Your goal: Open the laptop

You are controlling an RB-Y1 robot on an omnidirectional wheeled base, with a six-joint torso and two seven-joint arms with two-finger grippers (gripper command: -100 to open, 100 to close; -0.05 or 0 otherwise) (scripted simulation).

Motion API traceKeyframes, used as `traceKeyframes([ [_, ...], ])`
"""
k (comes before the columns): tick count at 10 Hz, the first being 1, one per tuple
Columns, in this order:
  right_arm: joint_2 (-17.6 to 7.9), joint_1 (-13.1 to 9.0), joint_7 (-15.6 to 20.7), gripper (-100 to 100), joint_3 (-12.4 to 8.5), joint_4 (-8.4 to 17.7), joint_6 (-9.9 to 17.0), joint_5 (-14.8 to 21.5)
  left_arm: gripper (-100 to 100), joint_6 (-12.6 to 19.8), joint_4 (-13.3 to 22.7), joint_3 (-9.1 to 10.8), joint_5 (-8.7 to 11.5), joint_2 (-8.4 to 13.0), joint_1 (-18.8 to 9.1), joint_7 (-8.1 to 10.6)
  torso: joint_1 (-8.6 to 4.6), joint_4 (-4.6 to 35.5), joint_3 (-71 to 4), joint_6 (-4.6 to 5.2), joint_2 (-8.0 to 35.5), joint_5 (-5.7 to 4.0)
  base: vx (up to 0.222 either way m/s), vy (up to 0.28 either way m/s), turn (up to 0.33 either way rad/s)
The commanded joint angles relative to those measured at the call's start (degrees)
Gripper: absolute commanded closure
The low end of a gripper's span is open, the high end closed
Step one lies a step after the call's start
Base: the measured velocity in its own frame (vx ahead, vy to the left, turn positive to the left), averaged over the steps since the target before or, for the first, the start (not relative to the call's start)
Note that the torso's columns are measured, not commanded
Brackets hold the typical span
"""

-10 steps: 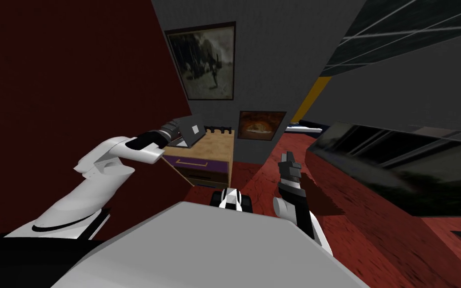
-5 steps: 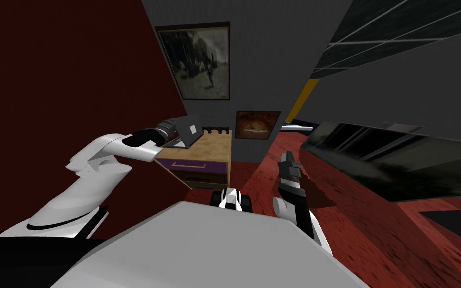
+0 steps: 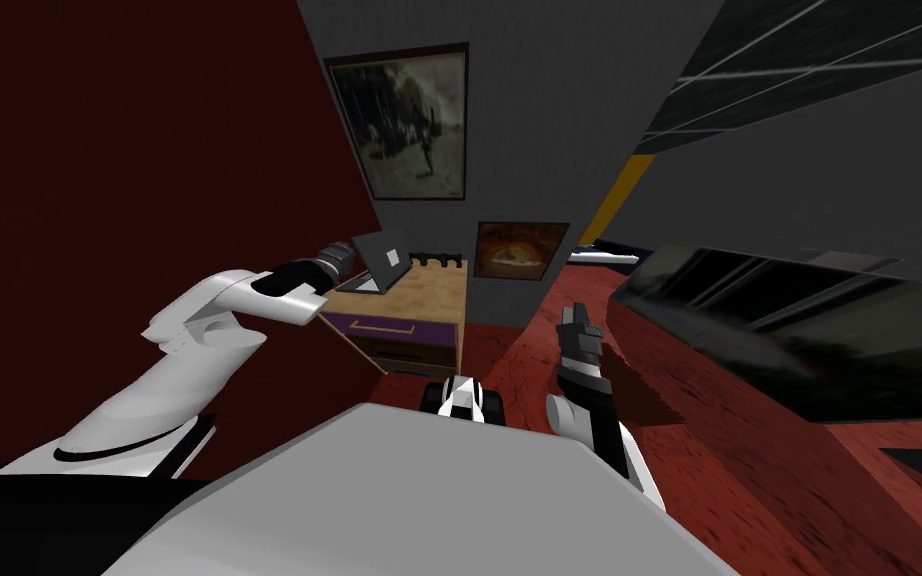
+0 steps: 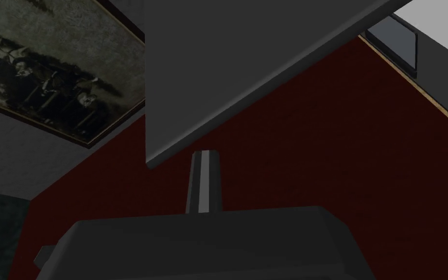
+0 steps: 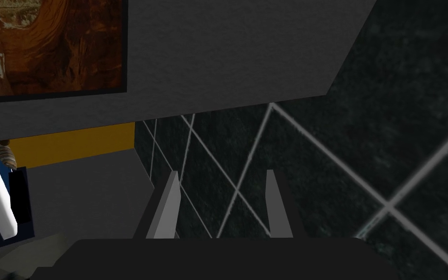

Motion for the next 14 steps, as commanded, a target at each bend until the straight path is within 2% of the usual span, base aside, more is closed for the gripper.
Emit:
traceKeyframes([
  [1, 0.00, 0.00, 0.00, 0, 0.00, 0.00, 0.00, 0.00, -100, 0.11, 1.65, -1.38, -2.65, 1.70, 0.43, -2.54, 0.04, 0.00, -0.02, -0.03, -0.03, 0.01, -0.017, -0.008, -0.097],
  [2, 0.00, 0.01, 0.00, 0, 0.00, 0.00, 0.00, 0.00, -100, 0.10, 2.28, -1.86, -3.69, 2.33, 0.69, -3.47, 0.03, 0.00, 0.00, -0.06, -0.01, 0.01, -0.017, -0.011, -0.132],
  [3, 0.00, 0.00, 0.00, 0, 0.00, 0.00, 0.00, 0.00, -100, 0.06, 2.03, -1.81, -3.19, 1.88, 0.30, -2.77, -0.03, 0.01, 0.01, -0.04, 0.01, -0.01, -0.007, -0.004, -0.030],
  [4, 0.00, 0.01, 0.00, 0, -0.01, 0.00, 0.00, 0.00, -100, 0.10, 4.15, -1.82, -3.38, 2.28, -0.76, -3.22, -0.02, 0.01, 0.01, -0.08, 0.01, -0.01, -0.011, 0.010, -0.162],
  [6, -0.01, 0.00, 0.00, 0, -0.01, 0.00, 0.00, 0.00, -100, 0.10, 6.20, -1.77, -3.45, 2.62, -1.82, -3.46, 0.02, 0.02, 0.03, -0.04, 0.05, 0.01, -0.025, 0.026, -0.160],
  [7, -0.01, 0.01, 0.00, 0, -0.01, 0.00, 0.00, 0.00, -100, -0.11, 5.73, -1.61, -3.22, 2.64, -1.39, -3.40, 0.01, 0.03, 0.04, -0.07, 0.05, 0.01, -0.010, 0.013, -0.020],
  [8, -0.01, 0.01, 0.00, 0, -0.01, 0.00, 0.00, 0.00, 100, 0.10, 4.15, -1.82, -3.38, 2.28, -0.76, -3.22, -0.06, 0.02, 0.02, -0.08, 0.01, -0.01, 0.011, -0.006, 0.181],
  [10, 0.00, 0.03, 0.00, 0, -0.01, 0.00, 0.00, 0.00, 100, 0.11, 2.09, -1.88, -3.32, 1.94, 0.31, -2.97, 0.05, -0.02, 0.04, -0.15, 0.00, 0.20, 0.030, -0.022, 0.164],
  [11, 0.00, 0.02, 0.00, 0, -0.01, 0.00, 0.00, 0.00, 100, 0.12, 2.81, -1.79, -3.46, 2.40, -0.44, -3.34, 0.04, -0.06, 0.05, 0.02, 0.02, 0.18, 0.012, -0.010, 0.033],
  [12, 0.00, 0.01, 0.00, 0, -0.01, 0.00, 0.00, 0.00, 100, 1.42, 3.21, -1.03, -1.09, 1.74, -1.44, -1.44, 0.02, -0.07, 0.00, 0.08, -0.01, 0.09, -0.005, 0.061, -0.029],
  [14, -0.02, 0.01, 0.00, 0, -0.02, 0.00, 0.00, 0.00, 100, 2.55, 3.75, -0.33, 1.26, 1.06, -2.43, 0.40, 0.30, -0.03, -0.06, 0.00, -0.10, 0.17, 0.007, 0.108, -0.034],
])
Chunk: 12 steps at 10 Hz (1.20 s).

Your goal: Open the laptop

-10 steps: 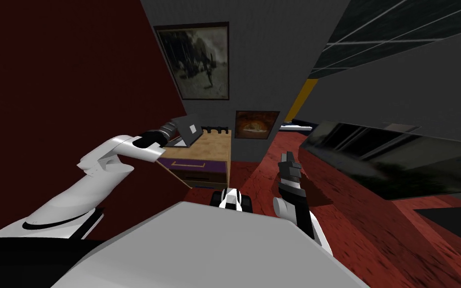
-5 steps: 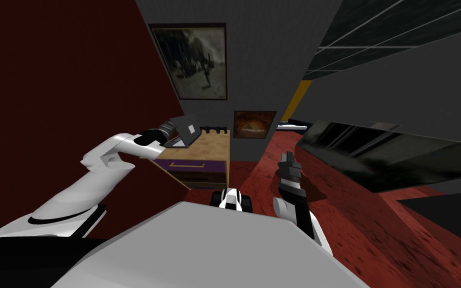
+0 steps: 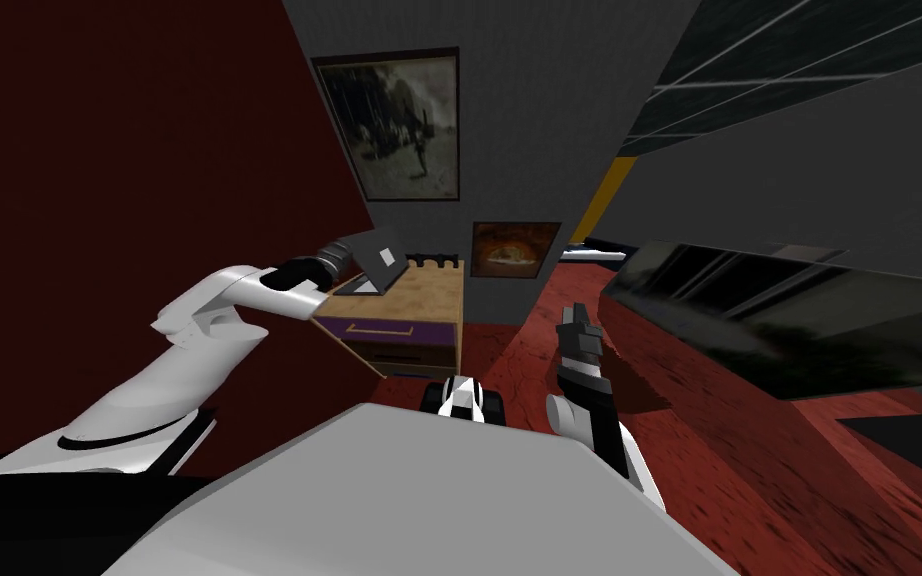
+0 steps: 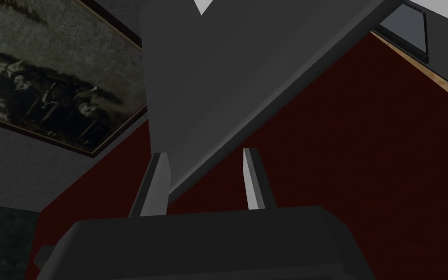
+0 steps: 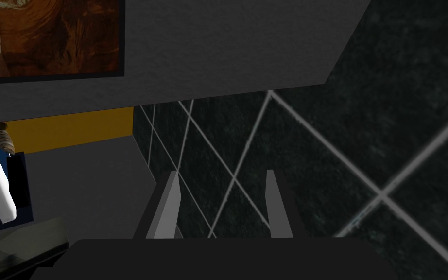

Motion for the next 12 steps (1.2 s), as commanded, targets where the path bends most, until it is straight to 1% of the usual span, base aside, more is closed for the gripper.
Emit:
traceKeyframes([
  [1, 0.00, 0.00, 0.00, 0, 0.00, 0.00, 0.00, 0.00, 100, 1.62, 0.81, 1.04, 3.30, -1.04, -1.27, 2.84, -0.01, -0.07, -0.03, 0.00, -0.08, 0.06, 0.001, 0.081, -0.027],
  [6, 0.00, 0.00, 0.00, 0, 0.00, 0.00, 0.00, 0.00, 100, 4.44, 2.17, 2.81, 9.18, -2.74, -3.74, 7.44, -0.30, -0.03, -0.02, 0.02, -0.04, -0.12, -0.007, 0.078, -0.026],
  [7, 0.00, 0.00, 0.00, 0, 0.00, 0.00, 0.00, 0.00, 100, 4.02, 2.09, 2.53, 8.37, -2.50, -3.46, 6.70, -0.35, 0.03, 0.04, 0.00, 0.07, -0.17, -0.008, 0.040, -0.008],
  [8, 0.01, 0.00, 0.00, 0, 0.01, 0.00, 0.00, 0.00, 100, 3.93, 3.64, 2.93, 9.98, -4.19, -4.30, 8.39, -0.54, 0.10, 0.10, -0.04, 0.16, -0.26, -0.017, 0.061, -0.008],
  [9, 0.01, 0.00, 0.00, 0, 0.01, 0.00, 0.00, 0.00, 100, 3.82, 4.38, 3.13, 10.71, -5.01, -4.72, 9.14, -0.40, 0.10, 0.15, -0.07, 0.23, -0.21, -0.027, 0.085, -0.021],
  [10, 0.00, 0.00, 0.00, 0, 0.00, 0.00, 0.00, 0.00, 100, 3.60, 5.86, 3.52, 12.18, -6.65, -5.57, 10.64, -0.25, 0.13, 0.18, -0.11, 0.28, -0.16, -0.042, 0.083, -0.013],
  [12, 0.00, 0.00, 0.00, 0, 0.00, 0.00, 0.00, 0.00, 100, 3.37, 7.34, 3.92, 13.65, -8.28, -6.41, 12.13, -0.15, 0.10, 0.18, -0.15, 0.28, -0.08, -0.048, 0.076, -0.006],
])
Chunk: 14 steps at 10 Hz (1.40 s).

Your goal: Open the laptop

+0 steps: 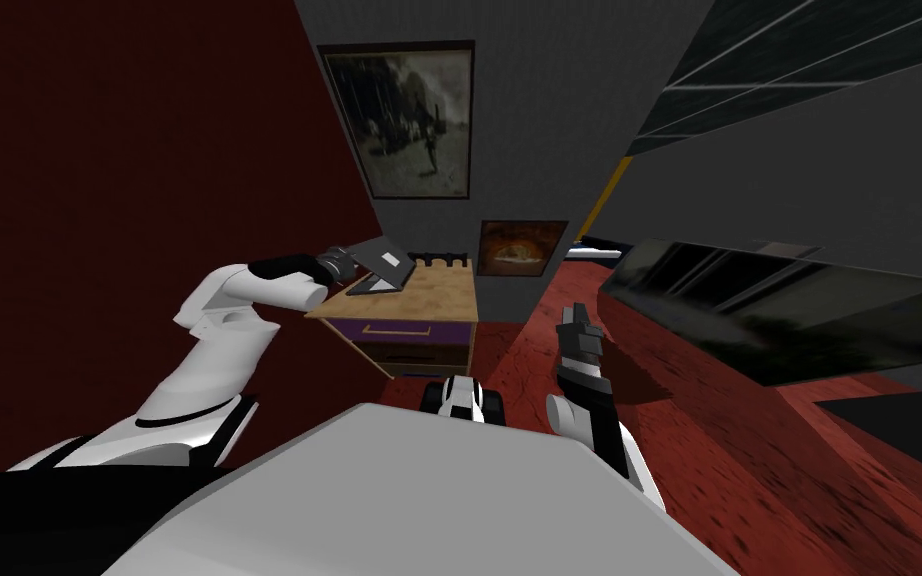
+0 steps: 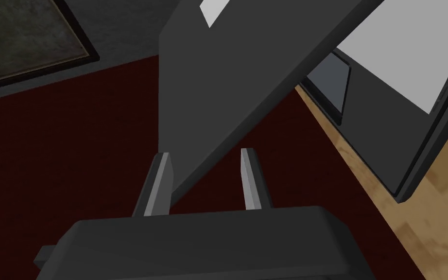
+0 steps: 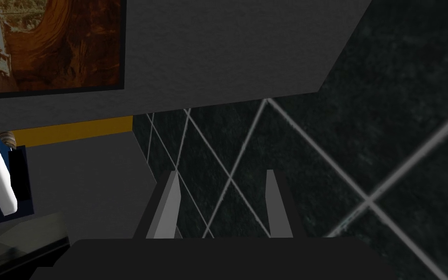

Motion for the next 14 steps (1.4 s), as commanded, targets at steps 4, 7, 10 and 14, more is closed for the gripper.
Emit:
traceKeyframes([
  [4, 0.00, 0.01, 0.00, 0, 0.00, 0.00, 0.00, 0.00, 100, -1.32, 4.77, 1.23, 4.45, -5.50, -1.92, 4.45, -0.40, 0.02, -0.09, 0.09, -0.13, -0.21, -0.031, 0.067, -0.001],
  [7, 0.00, 0.00, 0.00, 0, 0.00, 0.00, 0.00, 0.00, -100, 0.15, 5.05, 1.88, 5.49, -5.79, -2.77, 6.16, -0.23, -0.01, -0.06, 0.10, -0.09, -0.13, -0.026, 0.052, -0.021],
  [10, 0.01, 0.01, 0.00, 0, 0.01, 0.00, 0.00, 0.00, -100, 3.23, 3.80, 2.92, 6.23, -3.79, -3.62, 7.59, -0.26, -0.07, -0.13, 0.10, -0.19, -0.12, -0.003, 0.016, -0.051],
  [14, 0.01, 0.01, 0.00, 0, 0.01, 0.00, 0.00, 0.00, -100, 7.33, 2.13, 4.30, 7.23, -1.14, -4.76, 9.48, -0.17, -0.06, -0.09, 0.10, -0.14, -0.09, -0.004, 0.016, -0.048],
])
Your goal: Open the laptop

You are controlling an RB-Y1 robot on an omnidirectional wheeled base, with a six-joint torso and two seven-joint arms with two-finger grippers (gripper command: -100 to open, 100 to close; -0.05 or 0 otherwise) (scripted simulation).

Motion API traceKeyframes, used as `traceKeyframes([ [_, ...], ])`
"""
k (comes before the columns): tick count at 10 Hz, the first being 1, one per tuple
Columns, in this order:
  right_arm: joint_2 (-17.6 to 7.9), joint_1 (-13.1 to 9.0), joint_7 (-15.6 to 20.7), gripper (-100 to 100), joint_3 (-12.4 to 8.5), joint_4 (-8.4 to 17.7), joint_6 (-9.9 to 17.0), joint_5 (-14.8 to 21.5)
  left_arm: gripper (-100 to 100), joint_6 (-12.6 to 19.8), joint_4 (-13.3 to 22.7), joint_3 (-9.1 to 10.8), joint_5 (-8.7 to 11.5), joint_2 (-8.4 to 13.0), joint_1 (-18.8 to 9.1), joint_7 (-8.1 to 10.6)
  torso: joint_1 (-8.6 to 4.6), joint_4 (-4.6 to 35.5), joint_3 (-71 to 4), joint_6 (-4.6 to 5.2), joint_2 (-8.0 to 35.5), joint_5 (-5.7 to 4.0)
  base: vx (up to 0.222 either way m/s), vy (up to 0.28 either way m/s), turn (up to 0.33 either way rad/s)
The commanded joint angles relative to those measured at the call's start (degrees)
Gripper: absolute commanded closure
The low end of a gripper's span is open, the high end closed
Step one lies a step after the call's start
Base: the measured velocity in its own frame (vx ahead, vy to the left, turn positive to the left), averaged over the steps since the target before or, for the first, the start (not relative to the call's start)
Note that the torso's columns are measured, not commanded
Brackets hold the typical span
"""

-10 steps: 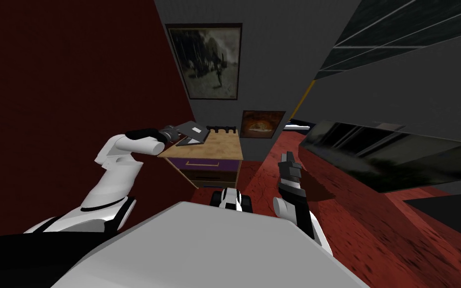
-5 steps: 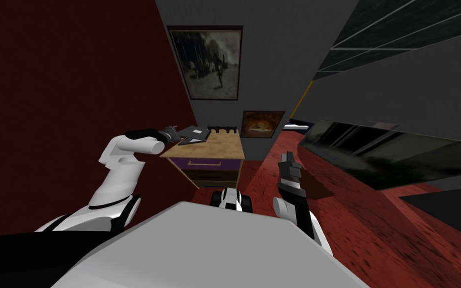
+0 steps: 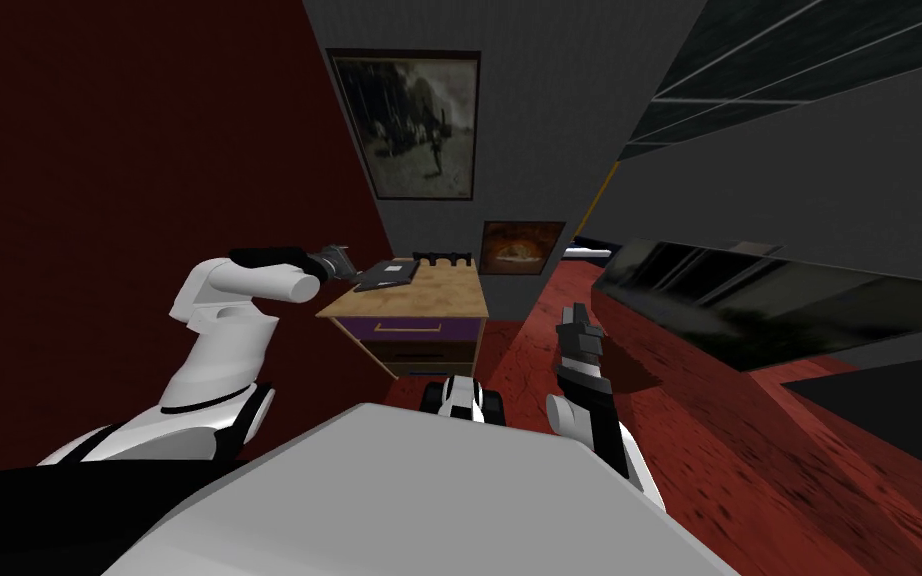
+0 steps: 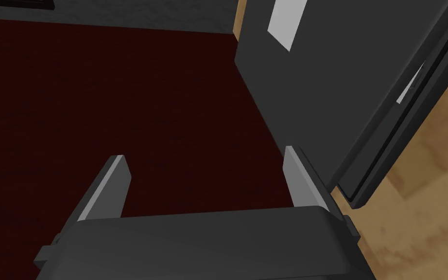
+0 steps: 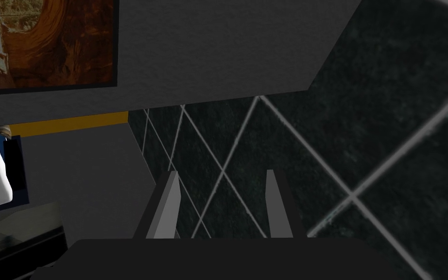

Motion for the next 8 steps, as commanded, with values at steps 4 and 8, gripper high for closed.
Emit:
traceKeyframes([
  [4, 0.00, 0.00, 0.00, 0, 0.00, 0.00, 0.00, 0.00, 0, 2.08, -1.02, 0.78, 0.43, 1.18, -0.30, 1.01, -0.04, -0.01, -0.02, 0.00, -0.03, -0.01, -0.002, 0.006, -0.011],
  [8, 0.00, 0.00, 0.00, 0, 0.00, 0.00, 0.00, 0.00, 0, 2.08, -1.02, 0.78, 0.43, 1.18, -0.30, 1.01, -0.01, 0.00, -0.01, 0.00, -0.01, -0.01, 0.000, 0.000, 0.000],
])
